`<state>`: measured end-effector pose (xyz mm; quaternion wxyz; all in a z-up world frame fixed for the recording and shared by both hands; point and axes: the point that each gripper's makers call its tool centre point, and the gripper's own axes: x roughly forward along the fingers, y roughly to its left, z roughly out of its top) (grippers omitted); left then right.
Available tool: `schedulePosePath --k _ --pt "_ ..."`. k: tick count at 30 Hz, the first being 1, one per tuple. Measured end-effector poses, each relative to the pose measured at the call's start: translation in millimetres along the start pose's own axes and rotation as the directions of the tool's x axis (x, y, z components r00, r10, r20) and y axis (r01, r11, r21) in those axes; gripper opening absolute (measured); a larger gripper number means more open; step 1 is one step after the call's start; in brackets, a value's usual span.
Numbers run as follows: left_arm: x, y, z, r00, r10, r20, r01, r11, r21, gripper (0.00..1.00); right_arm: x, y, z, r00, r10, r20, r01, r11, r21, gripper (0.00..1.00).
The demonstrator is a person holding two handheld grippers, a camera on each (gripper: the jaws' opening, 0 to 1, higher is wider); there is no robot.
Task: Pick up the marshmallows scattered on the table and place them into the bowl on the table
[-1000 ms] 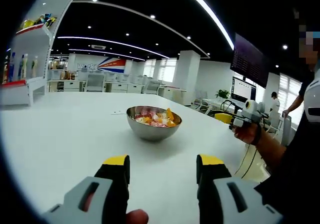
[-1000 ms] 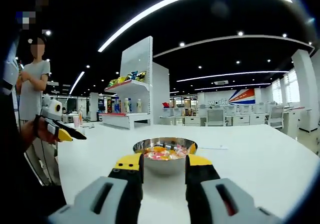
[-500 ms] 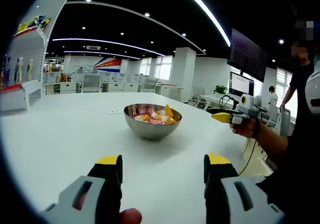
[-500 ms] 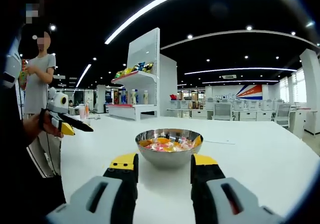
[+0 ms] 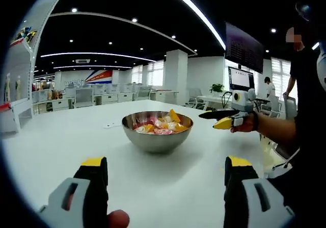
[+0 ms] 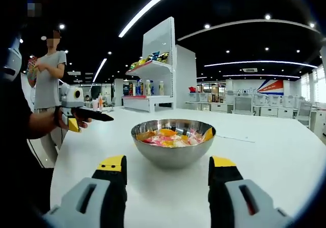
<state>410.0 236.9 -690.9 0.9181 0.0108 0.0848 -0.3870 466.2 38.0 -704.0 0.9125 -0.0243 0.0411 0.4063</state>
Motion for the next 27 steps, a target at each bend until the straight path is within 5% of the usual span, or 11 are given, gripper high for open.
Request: schedulePosePath --k 3,10,27 --pt "10 2.0 -0.1 1.000 -0.027 -0.003 0.027 1.000 0.000 0.95 9 -21 -8.1 0.999 0.023 -0.024 -0.023 1.000 0.000 0.65" --pt "34 16.3 -13.6 0.996 -0.079 -0.044 0.080 0.996 0.028 0.95 22 -29 -22.3 0.992 0.086 -0.089 -0.090 0.995 -0.039 0.66" --pt "78 46.1 -22.5 0.991 -0.130 -0.044 0.132 0.990 0.044 0.95 52 -36 -25.0 0.976 0.203 -0.082 -0.208 0.977 -0.054 0.72"
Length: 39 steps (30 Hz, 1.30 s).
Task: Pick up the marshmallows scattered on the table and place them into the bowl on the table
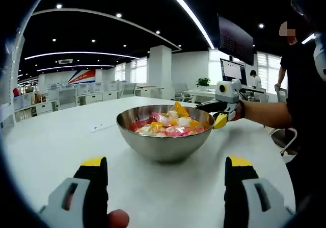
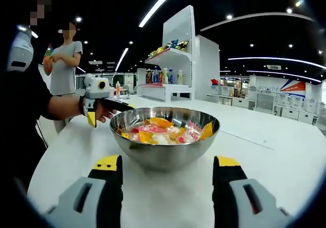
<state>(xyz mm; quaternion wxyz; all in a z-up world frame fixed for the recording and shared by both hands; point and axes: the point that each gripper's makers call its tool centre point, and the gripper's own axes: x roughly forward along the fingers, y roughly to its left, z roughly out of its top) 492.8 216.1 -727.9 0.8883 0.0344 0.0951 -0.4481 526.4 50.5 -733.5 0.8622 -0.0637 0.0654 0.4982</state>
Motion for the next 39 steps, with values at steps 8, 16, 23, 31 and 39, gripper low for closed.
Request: schedulePosePath --k 8,16,23,31,39 --pt "14 11.2 -0.5 0.998 -0.060 0.026 0.059 0.998 0.033 0.95 7 10 1.9 0.988 0.150 0.038 -0.148 0.988 -0.048 0.81" --pt "27 17.9 -2.8 0.993 -0.114 0.028 0.113 0.992 0.052 0.95 17 6 4.5 0.984 0.173 0.043 -0.170 0.982 -0.081 0.81" --pt "42 12.6 -0.1 0.982 -0.188 0.035 0.184 0.979 0.091 0.95 27 6 7.1 0.975 0.215 0.064 -0.210 0.975 -0.077 0.82" --pt "57 16.1 4.3 0.971 -0.228 0.073 0.221 0.970 0.098 0.95 32 14 13.5 0.960 0.257 0.106 -0.250 0.965 -0.080 0.89" --pt "67 11.8 7.6 0.961 -0.248 0.121 0.237 0.966 0.102 0.96 36 20 15.0 0.961 0.249 0.123 -0.238 0.966 -0.098 0.90"
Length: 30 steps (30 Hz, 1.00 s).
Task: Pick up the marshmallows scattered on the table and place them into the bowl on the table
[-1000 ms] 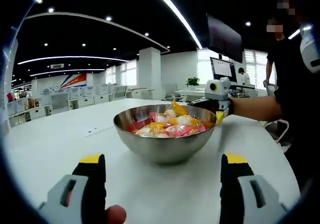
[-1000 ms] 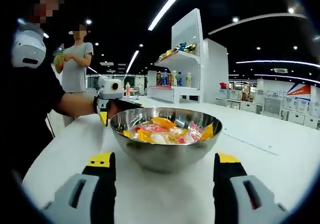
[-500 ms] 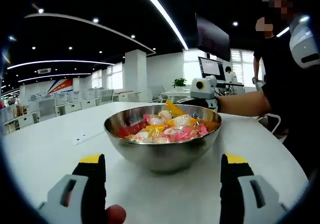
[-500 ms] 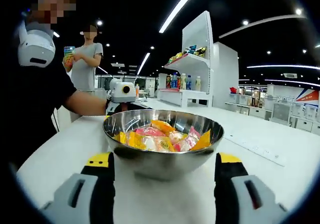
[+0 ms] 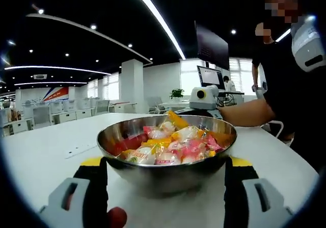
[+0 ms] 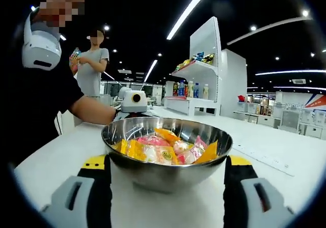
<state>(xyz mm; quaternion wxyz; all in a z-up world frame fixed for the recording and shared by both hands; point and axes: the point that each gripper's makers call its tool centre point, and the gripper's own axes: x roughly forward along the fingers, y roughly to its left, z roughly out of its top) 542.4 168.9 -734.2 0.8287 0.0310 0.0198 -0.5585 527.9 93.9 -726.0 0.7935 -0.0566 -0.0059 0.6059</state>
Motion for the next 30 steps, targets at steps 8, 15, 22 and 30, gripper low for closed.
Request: schedulePosePath --k 8,15,22,30 --pt "1 -4.2 1.5 1.000 0.000 0.007 0.000 1.000 -0.001 0.95 -3 -5 -1.3 1.000 -0.006 0.021 0.005 1.000 0.006 0.87" --pt "0 -2.2 0.5 1.000 -0.005 -0.012 0.005 1.000 -0.012 0.95 -7 -19 -3.2 1.000 -0.003 0.016 0.003 1.000 0.000 0.86" --pt "2 6.0 15.1 1.000 -0.006 0.007 0.006 1.000 -0.005 0.95 -9 -37 4.1 0.999 -0.007 0.031 0.008 1.000 -0.005 0.86" --pt "11 27.4 29.1 1.000 -0.004 0.008 0.004 1.000 0.014 0.96 -7 -62 19.7 0.999 -0.014 0.031 0.015 0.999 -0.047 0.86"
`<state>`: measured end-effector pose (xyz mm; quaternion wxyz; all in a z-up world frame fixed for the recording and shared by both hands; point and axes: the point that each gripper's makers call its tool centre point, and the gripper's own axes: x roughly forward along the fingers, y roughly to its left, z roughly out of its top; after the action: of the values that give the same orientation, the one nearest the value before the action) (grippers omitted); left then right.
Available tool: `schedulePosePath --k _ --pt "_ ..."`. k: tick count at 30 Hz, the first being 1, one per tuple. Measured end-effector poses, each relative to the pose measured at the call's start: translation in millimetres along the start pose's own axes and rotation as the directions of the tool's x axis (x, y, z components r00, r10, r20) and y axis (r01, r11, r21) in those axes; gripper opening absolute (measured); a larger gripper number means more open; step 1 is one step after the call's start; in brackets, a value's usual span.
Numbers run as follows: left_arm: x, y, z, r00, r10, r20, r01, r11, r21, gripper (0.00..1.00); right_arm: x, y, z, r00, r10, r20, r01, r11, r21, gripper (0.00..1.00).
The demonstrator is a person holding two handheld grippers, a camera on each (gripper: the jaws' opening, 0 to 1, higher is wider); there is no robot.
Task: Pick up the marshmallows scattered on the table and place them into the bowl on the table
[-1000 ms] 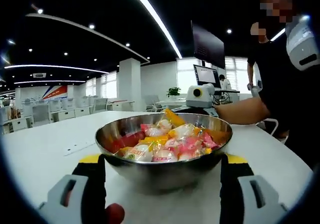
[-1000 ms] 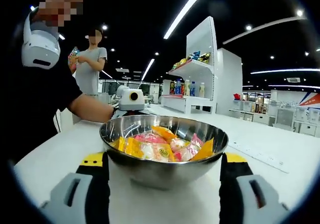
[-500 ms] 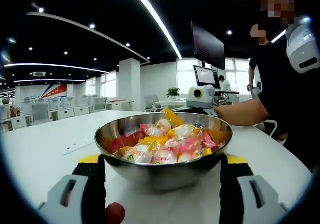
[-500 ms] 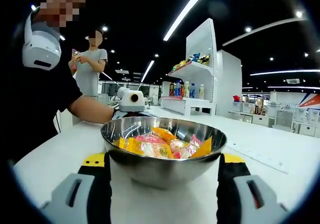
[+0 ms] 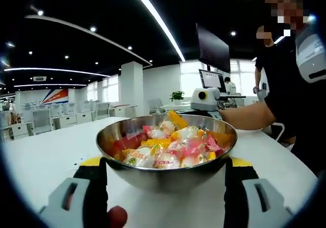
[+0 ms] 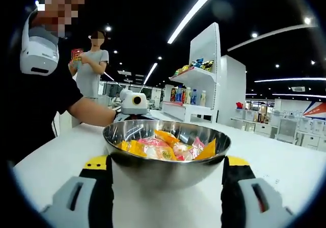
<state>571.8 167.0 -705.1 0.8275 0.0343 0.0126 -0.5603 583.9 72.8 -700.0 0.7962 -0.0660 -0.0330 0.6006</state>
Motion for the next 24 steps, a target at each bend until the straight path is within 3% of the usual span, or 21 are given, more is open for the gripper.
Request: schedulePosePath --k 5,14,24 --pt "8 26.3 3.0 1.000 -0.002 -0.006 0.003 1.000 0.019 0.96 7 -20 2.3 1.000 -0.010 -0.008 0.010 1.000 -0.015 0.87" --pt "24 51.8 5.2 1.000 -0.006 -0.007 0.007 1.000 0.030 0.96 13 -46 -2.3 0.999 -0.028 -0.015 0.028 1.000 -0.010 0.87" --pt "41 74.1 -15.5 1.000 0.000 -0.031 0.001 1.000 0.017 0.96 21 -67 -22.0 0.999 -0.041 -0.033 0.041 0.999 -0.001 0.89"
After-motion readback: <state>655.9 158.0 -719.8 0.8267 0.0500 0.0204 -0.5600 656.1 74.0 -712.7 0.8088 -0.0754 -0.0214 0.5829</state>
